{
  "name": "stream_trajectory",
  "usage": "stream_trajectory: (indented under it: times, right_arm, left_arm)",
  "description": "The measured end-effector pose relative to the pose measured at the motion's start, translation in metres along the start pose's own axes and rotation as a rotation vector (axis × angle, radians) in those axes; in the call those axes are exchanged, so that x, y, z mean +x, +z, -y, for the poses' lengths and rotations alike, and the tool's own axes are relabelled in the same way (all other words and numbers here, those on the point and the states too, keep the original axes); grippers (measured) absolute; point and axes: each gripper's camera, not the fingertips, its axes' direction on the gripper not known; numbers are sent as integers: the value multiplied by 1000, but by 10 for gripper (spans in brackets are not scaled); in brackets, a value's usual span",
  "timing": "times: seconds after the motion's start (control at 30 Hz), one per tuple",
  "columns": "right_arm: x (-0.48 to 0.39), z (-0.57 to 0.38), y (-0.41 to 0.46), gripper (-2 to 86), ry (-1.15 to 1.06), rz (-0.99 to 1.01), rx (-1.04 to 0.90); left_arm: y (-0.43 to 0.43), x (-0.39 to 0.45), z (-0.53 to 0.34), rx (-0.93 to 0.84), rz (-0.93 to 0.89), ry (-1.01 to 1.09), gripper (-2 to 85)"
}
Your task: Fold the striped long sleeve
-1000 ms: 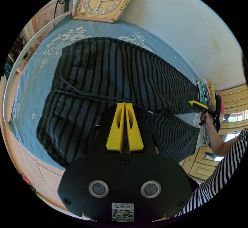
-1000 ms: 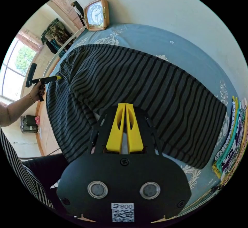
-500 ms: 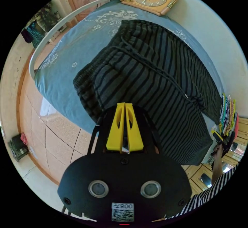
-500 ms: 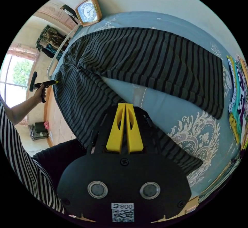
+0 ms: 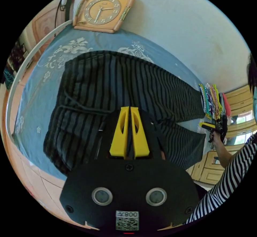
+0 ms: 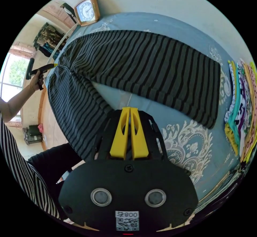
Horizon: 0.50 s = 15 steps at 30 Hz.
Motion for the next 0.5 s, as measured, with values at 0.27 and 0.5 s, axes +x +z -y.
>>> stream_trajectory:
  times: [0.27,0.5]
  right_arm:
    - [37,134,-10,39,-217,-134,5]
    - [43,185,6,72,-318,-153,-99]
  left_arm:
    - [77,93,155,-201,71,477,73]
    - [108,129,202,-347,289,665,105]
